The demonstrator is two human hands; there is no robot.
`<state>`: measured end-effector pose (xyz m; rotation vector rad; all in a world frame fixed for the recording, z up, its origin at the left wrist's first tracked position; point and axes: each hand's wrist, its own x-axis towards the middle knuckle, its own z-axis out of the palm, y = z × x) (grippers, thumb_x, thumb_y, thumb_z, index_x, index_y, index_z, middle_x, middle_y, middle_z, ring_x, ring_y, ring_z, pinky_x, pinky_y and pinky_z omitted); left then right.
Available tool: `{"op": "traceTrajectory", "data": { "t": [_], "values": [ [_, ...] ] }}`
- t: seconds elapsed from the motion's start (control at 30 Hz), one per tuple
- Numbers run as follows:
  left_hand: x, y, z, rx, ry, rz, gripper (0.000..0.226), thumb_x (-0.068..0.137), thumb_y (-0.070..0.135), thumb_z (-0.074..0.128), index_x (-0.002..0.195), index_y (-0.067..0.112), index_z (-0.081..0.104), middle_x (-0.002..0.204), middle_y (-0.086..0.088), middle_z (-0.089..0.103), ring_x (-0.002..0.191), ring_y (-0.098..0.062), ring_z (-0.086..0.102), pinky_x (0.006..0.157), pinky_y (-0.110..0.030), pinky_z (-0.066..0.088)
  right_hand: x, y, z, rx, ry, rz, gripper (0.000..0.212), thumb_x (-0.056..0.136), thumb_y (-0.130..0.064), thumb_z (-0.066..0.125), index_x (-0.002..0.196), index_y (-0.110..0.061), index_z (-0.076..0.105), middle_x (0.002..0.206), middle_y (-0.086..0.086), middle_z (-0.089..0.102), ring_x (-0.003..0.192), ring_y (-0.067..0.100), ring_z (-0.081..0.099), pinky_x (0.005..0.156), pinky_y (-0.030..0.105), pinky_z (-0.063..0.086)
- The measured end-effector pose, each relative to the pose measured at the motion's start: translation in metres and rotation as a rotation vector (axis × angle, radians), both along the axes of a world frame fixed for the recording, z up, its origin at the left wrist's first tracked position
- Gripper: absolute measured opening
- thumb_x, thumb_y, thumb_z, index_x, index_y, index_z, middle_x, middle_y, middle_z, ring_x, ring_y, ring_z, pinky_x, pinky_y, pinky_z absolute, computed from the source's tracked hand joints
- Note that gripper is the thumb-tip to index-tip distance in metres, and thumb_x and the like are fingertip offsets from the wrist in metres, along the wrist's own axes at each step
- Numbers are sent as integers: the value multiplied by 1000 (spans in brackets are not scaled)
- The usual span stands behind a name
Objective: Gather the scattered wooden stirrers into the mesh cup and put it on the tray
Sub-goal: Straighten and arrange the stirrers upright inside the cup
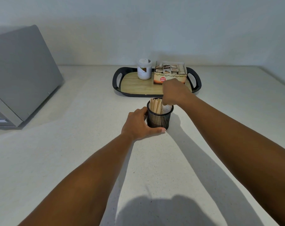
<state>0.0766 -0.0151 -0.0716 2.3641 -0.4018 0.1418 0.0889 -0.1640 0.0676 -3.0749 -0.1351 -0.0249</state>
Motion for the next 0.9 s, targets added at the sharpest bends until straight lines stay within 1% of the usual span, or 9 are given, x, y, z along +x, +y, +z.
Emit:
{"op": "traceTrajectory", "data": {
  "t": [0.1, 0.17, 0.23, 0.3, 0.4, 0.57, 0.63, 0.7, 0.9],
  "values": [
    [0, 0, 1, -11, -4, -5, 110, 48, 94, 67, 138, 33, 47, 128, 10, 64, 112, -12, 62, 87, -28, 59, -3, 4, 1, 3, 47, 4, 13, 80, -9, 67, 83, -9, 54, 69, 2, 45, 66, 15, 49, 52, 24, 37],
    [0, 0, 1, -17, 4, -5, 109, 48, 93, 67, 138, 34, 46, 129, 10, 63, 113, -12, 62, 87, -28, 58, -3, 7, -1, 45, 109, -4, 21, 85, -11, 61, 69, -11, 48, 67, 1, 46, 60, 13, 45, 49, 22, 34],
    [0, -1, 1, -20, 12, -5, 109, 48, 93, 68, 137, 35, 46, 129, 10, 63, 113, -13, 62, 87, -30, 59, -2, 9, -3, 102, 163, -11, 26, 90, -16, 57, 66, -12, 47, 65, 1, 44, 57, 11, 40, 48, 21, 29],
    [0, -1, 0, -28, 7, -11, 107, 49, 92, 68, 137, 36, 46, 129, 11, 64, 113, -14, 63, 87, -29, 59, -2, 10, -6, 145, 173, -12, 21, 90, -21, 60, 74, -9, 54, 65, 1, 46, 58, 12, 43, 48, 21, 30],
    [0, 0, 1, -40, 2, -25, 105, 51, 90, 69, 137, 35, 46, 129, 10, 64, 113, -14, 63, 85, -26, 57, -2, 11, -11, 203, 143, -4, 21, 84, -28, 71, 81, -10, 60, 69, 1, 55, 71, 17, 55, 49, 23, 33],
    [0, 0, -1, -46, 10, -18, 107, 48, 92, 68, 135, 34, 47, 126, 12, 64, 112, -15, 64, 87, -31, 60, -2, 14, -22, 297, 98, 21, 42, 76, -20, 80, 108, -9, 55, 105, 11, 62, 93, 26, 60, 55, 26, 39],
    [1, 0, -1, -45, 12, -16, 108, 47, 93, 67, 135, 34, 48, 126, 11, 64, 112, -14, 64, 87, -31, 60, -2, 14, -21, 281, 102, 30, 48, 74, -20, 82, 112, -7, 56, 107, 11, 63, 96, 27, 62, 65, 30, 45],
    [1, 0, -1, -46, 10, -19, 107, 47, 93, 67, 135, 34, 48, 126, 12, 64, 111, -12, 63, 87, -29, 60, -2, 12, -17, 245, 115, 35, 48, 73, -18, 83, 112, -7, 57, 105, 10, 66, 93, 26, 65, 70, 34, 48],
    [1, 0, -1, -49, 10, -25, 107, 48, 92, 68, 135, 33, 47, 127, 12, 64, 106, -7, 60, 81, -19, 53, 1, 8, -4, 115, 106, 66, 43, 77, -19, 81, 113, -4, 61, 103, 9, 70, 98, 23, 67, 57, 25, 40]
  ]
}}
